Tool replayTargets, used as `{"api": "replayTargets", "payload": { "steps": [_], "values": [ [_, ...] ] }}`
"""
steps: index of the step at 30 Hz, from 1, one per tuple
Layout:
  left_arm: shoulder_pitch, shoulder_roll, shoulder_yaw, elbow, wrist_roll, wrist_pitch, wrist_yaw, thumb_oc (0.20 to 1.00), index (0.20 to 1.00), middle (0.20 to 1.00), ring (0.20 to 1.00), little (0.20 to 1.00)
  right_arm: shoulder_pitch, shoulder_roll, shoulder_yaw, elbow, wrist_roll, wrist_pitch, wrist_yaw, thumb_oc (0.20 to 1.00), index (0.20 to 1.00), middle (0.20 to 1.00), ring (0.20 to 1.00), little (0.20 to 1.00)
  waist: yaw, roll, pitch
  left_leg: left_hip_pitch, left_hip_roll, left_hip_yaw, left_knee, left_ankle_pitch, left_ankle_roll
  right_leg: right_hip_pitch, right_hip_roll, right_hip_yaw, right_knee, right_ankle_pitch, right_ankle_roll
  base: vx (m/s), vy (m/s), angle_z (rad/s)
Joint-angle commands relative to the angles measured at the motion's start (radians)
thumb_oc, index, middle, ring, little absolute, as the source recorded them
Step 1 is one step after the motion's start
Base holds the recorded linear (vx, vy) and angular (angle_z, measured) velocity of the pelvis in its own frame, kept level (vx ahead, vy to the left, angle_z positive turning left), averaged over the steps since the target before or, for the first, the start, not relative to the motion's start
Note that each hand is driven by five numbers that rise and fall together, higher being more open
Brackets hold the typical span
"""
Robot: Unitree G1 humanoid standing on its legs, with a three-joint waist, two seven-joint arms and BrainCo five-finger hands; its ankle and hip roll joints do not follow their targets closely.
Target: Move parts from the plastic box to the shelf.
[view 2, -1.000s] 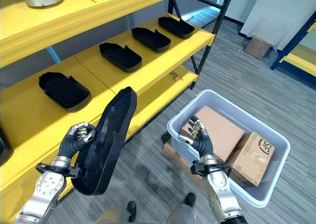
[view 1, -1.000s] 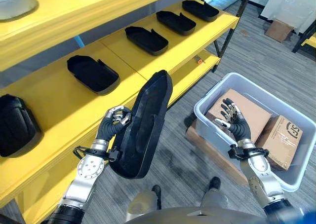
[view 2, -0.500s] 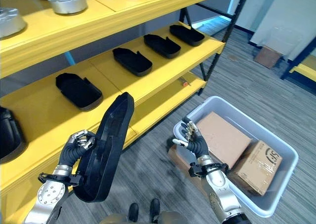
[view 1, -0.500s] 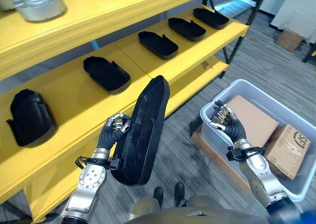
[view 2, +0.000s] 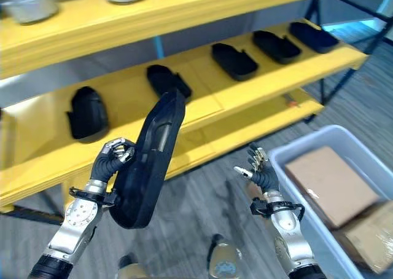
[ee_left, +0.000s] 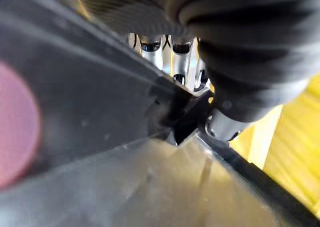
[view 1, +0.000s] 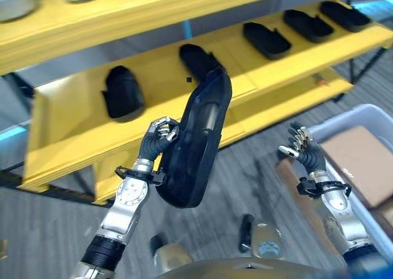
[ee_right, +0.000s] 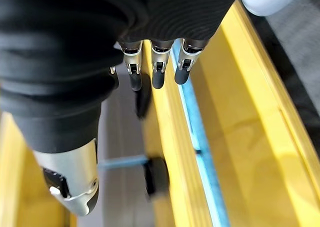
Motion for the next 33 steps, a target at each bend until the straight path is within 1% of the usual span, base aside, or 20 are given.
{"api": "replayTargets", "payload": {
  "steps": [1,2,4,6,10,12,13,14,15,16,17,18,19,21,23,24,27,30,31,33],
  "values": [
    [0.044,0.061,0.090,-0.091,-0.007,-0.060,0.000,0.200,0.200,0.200,0.200,0.200,0.007,0.040,0.008,-0.058,0.014,-0.056,0.008,1.000,1.000,1.000,1.000,1.000,0.030,-0.074,-0.046,0.044,-0.038,-0.058,-0.093,0.097,0.068,0.092,-0.047,0.067,-0.069,0.107,0.087,0.06,0.201,0.58],
    [0.044,0.062,0.090,-0.092,-0.007,-0.059,0.000,0.200,0.200,0.200,0.200,0.200,0.007,0.041,0.007,-0.058,0.014,-0.056,0.008,1.000,1.000,1.000,1.000,1.000,0.027,-0.075,-0.048,0.037,-0.041,-0.063,-0.090,0.099,0.070,0.094,-0.049,0.063,-0.077,0.114,0.087,0.07,0.247,0.86],
    [0.065,0.087,0.113,-0.091,0.003,-0.063,-0.008,0.200,0.200,0.200,0.200,0.200,0.027,0.056,0.007,-0.069,0.007,-0.048,0.027,1.000,1.000,1.000,1.000,1.000,0.053,-0.105,-0.048,0.010,-0.110,-0.092,-0.064,0.052,0.082,0.162,-0.105,0.036,-0.181,0.203,0.124,0.09,0.377,0.96],
    [0.072,0.087,0.119,-0.089,0.004,-0.061,-0.007,0.200,0.200,0.200,0.200,0.200,0.025,0.060,0.010,-0.073,0.006,-0.046,0.030,1.000,1.000,1.000,1.000,1.000,0.058,-0.116,-0.049,-0.009,-0.137,-0.103,-0.037,0.029,0.092,0.181,-0.123,0.027,-0.217,0.232,0.136,0.06,0.259,0.60],
    [0.082,0.104,0.144,-0.096,0.035,-0.068,0.005,0.200,0.200,0.200,0.200,0.200,0.010,0.069,0.023,-0.077,0.000,-0.039,0.040,1.000,1.000,1.000,1.000,1.000,0.086,-0.147,-0.045,-0.075,-0.227,-0.113,0.079,-0.050,0.121,0.224,-0.184,0.011,-0.297,0.331,0.162,0.05,0.270,0.21],
    [0.082,0.115,0.146,-0.096,0.046,-0.071,0.007,0.200,0.200,0.200,0.200,0.200,0.003,0.077,0.026,-0.075,0.000,-0.036,0.040,1.000,1.000,1.000,1.000,1.000,0.091,-0.155,-0.048,-0.093,-0.274,-0.113,0.106,-0.078,0.148,0.225,-0.217,0.021,-0.317,0.410,0.173,0.06,0.479,0.16],
    [0.065,0.117,0.146,-0.086,0.058,-0.073,0.024,0.200,0.200,0.200,0.200,0.200,-0.022,0.105,0.056,-0.051,0.000,-0.032,0.037,1.000,1.000,1.000,1.000,1.000,0.101,-0.150,-0.052,-0.071,-0.331,-0.092,0.073,-0.089,0.200,0.192,-0.262,0.033,-0.313,0.551,0.183,0.07,0.633,0.17],
    [0.064,0.116,0.146,-0.082,0.058,-0.072,0.028,0.200,0.200,0.200,0.200,0.200,-0.028,0.108,0.062,-0.053,0.002,-0.032,0.035,1.000,1.000,1.000,1.000,1.000,0.101,-0.141,-0.051,-0.058,-0.333,-0.083,0.061,-0.087,0.210,0.179,-0.263,0.023,-0.301,0.537,0.173,0.09,0.796,-0.31],
    [0.066,0.105,0.145,-0.074,0.063,-0.069,0.030,0.200,0.200,0.200,0.200,0.200,-0.026,0.107,0.073,-0.057,0.012,-0.031,0.048,1.000,1.000,1.000,1.000,1.000,0.100,-0.115,-0.044,-0.005,-0.331,-0.060,-0.003,-0.077,0.229,0.134,-0.207,0.033,-0.202,0.428,0.136,0.08,0.481,-0.53],
    [0.066,0.101,0.140,-0.069,0.061,-0.070,0.027,0.200,0.200,0.200,0.200,0.200,-0.029,0.105,0.080,-0.040,0.014,-0.029,0.056,1.000,1.000,1.000,1.000,1.000,0.093,-0.109,-0.041,0.014,-0.333,-0.056,-0.030,-0.065,0.234,0.096,-0.140,0.050,-0.166,0.367,0.115,0.07,0.362,-0.92],
    [0.066,0.100,0.140,-0.069,0.061,-0.070,0.027,0.200,0.200,0.200,0.200,0.200,-0.030,0.105,0.080,-0.038,0.014,-0.029,0.057,1.000,1.000,1.000,1.000,1.000,0.096,-0.108,-0.041,0.017,-0.331,-0.053,-0.035,-0.064,0.232,0.091,-0.138,0.054,-0.159,0.362,0.113,0.09,0.265,-0.72],
    [0.080,0.087,0.143,-0.069,0.040,-0.066,0.019,0.200,0.200,0.200,0.200,0.200,-0.029,0.092,0.092,-0.039,0.032,-0.028,0.075,1.000,1.000,1.000,1.000,1.000,0.063,-0.106,-0.023,0.053,-0.342,-0.059,-0.098,-0.026,0.231,-0.021,0.069,0.131,-0.140,0.263,0.079,0.06,0.155,-0.71],
    [0.080,0.087,0.143,-0.069,0.040,-0.066,0.018,0.200,0.200,0.200,0.200,0.200,-0.030,0.092,0.092,-0.040,0.032,-0.028,0.075,1.000,1.000,1.000,1.000,1.000,0.063,-0.107,-0.024,0.051,-0.342,-0.058,-0.100,-0.022,0.231,-0.022,0.069,0.131,-0.144,0.267,0.077,0.08,0.172,-0.53],
    [0.087,0.079,0.143,-0.067,0.046,-0.064,0.014,0.200,0.200,0.200,0.200,0.200,-0.025,0.082,0.095,-0.043,0.032,-0.030,0.085,1.000,1.000,1.000,1.000,1.000,0.047,-0.110,-0.021,0.063,-0.349,-0.063,-0.116,-0.018,0.222,-0.006,0.119,0.139,-0.215,0.240,0.057,0.08,-0.003,-0.03],
    [0.070,0.063,0.117,-0.039,0.042,-0.073,0.010,0.200,0.200,0.200,0.200,0.200,-0.010,0.073,0.093,-0.047,0.041,-0.035,0.094,1.000,1.000,1.000,1.000,1.000,0.007,-0.121,-0.025,0.061,-0.367,-0.101,-0.106,-0.025,0.217,0.014,0.198,0.320,-0.285,0.229,0.053,0.15,-0.040,0.25],
    [0.069,0.059,0.108,-0.037,0.043,-0.074,0.003,0.200,0.200,0.200,0.200,0.200,0.001,0.066,0.087,-0.053,0.041,-0.033,0.096,1.000,1.000,1.000,1.000,1.000,0.005,-0.128,-0.029,0.061,-0.370,-0.100,-0.101,-0.032,0.214,0.043,0.198,0.332,-0.315,0.233,0.050,0.14,-0.071,0.71],
    [0.090,0.044,0.108,-0.052,0.031,-0.076,-0.001,0.200,0.200,0.200,0.200,0.200,0.005,0.047,0.069,-0.061,0.035,-0.033,0.100,1.000,1.000,1.000,1.000,1.000,0.013,-0.129,-0.058,0.072,-0.358,-0.082,-0.091,-0.049,0.207,0.093,0.191,0.271,-0.347,0.234,0.048,0.18,-0.153,0.64],
    [0.085,0.037,0.097,-0.044,0.010,-0.067,-0.007,0.200,0.200,0.200,0.200,0.200,0.002,0.051,0.059,-0.065,0.044,-0.034,0.099,1.000,1.000,1.000,1.000,1.000,0.006,-0.131,-0.065,0.072,-0.345,-0.091,-0.061,-0.062,0.191,0.115,0.193,0.266,-0.348,0.217,0.038,0.14,-0.175,0.29],
    [0.082,0.033,0.094,-0.042,0.006,-0.065,-0.009,0.200,0.200,0.200,0.200,0.200,0.003,0.044,0.054,-0.067,0.044,-0.034,0.098,1.000,1.000,1.000,1.000,1.000,0.006,-0.132,-0.064,0.063,-0.335,-0.093,-0.017,-0.078,0.180,0.129,0.193,0.256,-0.349,0.203,0.030,0.12,-0.264,0.58],
    [0.070,0.024,0.090,-0.045,-0.002,-0.064,-0.011,0.200,0.200,0.200,0.200,0.200,-0.005,0.026,0.044,-0.067,0.043,-0.039,0.092,1.000,1.000,1.000,1.000,1.000,0.013,-0.138,-0.039,-0.016,-0.334,-0.100,0.170,-0.087,0.145,0.151,0.191,0.245,-0.347,0.186,0.010,0.03,-0.214,0.38]
  ]
}}
